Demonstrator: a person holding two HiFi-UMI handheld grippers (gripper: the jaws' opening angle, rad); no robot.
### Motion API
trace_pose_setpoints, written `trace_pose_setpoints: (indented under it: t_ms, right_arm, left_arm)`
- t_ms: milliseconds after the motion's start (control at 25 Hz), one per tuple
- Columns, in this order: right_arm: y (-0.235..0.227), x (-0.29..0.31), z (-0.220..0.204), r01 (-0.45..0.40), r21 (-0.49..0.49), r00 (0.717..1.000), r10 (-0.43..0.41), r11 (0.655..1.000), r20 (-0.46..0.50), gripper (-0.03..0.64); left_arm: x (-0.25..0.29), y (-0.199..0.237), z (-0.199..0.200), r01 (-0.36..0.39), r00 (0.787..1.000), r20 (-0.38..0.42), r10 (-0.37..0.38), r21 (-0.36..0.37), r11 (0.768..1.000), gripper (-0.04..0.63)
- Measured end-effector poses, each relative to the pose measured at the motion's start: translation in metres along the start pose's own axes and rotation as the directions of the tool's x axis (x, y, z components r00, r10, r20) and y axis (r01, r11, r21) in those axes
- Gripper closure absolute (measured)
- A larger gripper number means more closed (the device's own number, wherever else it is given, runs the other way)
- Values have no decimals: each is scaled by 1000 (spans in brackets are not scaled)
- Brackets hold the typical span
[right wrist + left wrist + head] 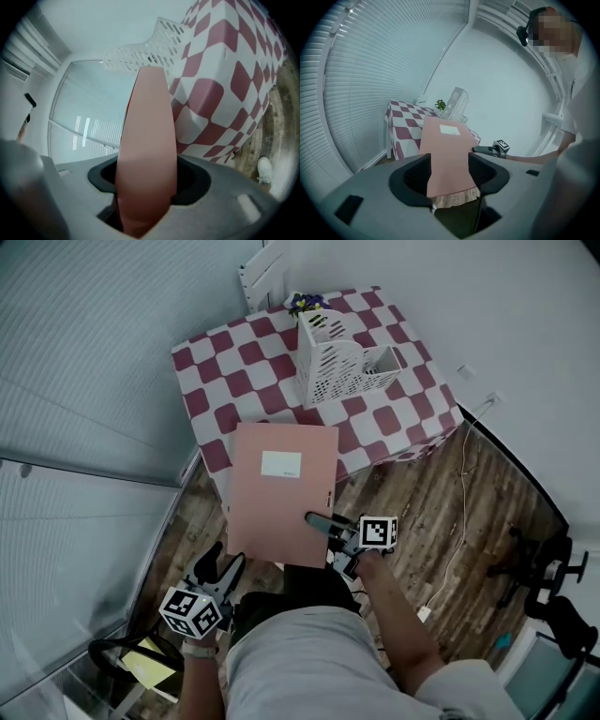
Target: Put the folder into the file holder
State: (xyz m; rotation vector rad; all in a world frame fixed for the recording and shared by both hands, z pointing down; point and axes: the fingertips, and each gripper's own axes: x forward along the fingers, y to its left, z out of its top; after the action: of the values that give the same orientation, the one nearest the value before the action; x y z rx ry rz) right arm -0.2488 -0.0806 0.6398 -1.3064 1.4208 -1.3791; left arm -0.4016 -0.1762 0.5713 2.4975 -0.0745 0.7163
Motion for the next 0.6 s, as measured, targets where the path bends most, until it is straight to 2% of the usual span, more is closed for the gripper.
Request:
trace_pose_setpoints:
  t_ms: [120, 280, 440, 600]
  right_arm:
    - [3, -20, 8, 46, -71, 999, -45, 996, 22, 345]
    - [30, -41, 18, -22, -60, 996, 28, 998, 90, 347]
    - [41, -69, 34, 29, -172, 992, -7, 985, 129, 347]
    - [54, -96, 47, 53, -208, 983, -14, 977, 184, 347]
  left_arm:
    - [5, -6, 10, 35, 999, 9, -35, 18, 999, 357]
    - [14, -21, 27, 97, 995, 20, -98, 51, 994, 357]
    - [25, -39, 48, 160, 986, 22, -163, 91, 983, 357]
    - [40, -60, 65, 222, 974, 8, -225, 144, 964, 357]
